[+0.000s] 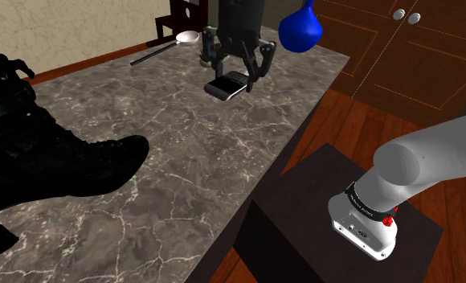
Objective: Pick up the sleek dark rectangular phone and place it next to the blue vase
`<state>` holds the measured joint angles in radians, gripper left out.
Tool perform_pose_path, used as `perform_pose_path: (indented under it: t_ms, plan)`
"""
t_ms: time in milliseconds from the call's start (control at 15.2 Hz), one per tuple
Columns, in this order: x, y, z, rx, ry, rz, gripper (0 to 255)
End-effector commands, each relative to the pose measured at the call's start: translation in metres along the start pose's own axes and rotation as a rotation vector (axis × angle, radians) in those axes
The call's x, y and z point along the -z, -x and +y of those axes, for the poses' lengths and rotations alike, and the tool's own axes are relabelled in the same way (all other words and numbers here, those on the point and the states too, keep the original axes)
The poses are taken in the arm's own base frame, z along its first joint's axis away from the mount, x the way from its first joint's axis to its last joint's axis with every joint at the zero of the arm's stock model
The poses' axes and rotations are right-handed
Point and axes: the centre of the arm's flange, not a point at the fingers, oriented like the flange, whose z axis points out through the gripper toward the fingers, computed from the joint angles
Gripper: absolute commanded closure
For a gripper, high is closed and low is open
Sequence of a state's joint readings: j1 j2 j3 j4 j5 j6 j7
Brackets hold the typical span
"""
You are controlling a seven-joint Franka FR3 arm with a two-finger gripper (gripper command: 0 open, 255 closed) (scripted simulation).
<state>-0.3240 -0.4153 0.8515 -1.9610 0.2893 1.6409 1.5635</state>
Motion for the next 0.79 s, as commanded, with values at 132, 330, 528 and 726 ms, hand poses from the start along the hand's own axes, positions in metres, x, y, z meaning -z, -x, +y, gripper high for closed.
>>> perform_pose_path:
  t_ms: [132,330,528,726]
  plan:
    - [0.022,0.0,0.0,0.0,0.0,0.0,255]
    - [0.038,0.0,0.001,0.0,0.0,0.0,255]
    - [0.053,-0.001,0.001,0.0,0.0,0.0,255]
    - [0.069,-0.001,0.002,0.0,0.0,0.0,255]
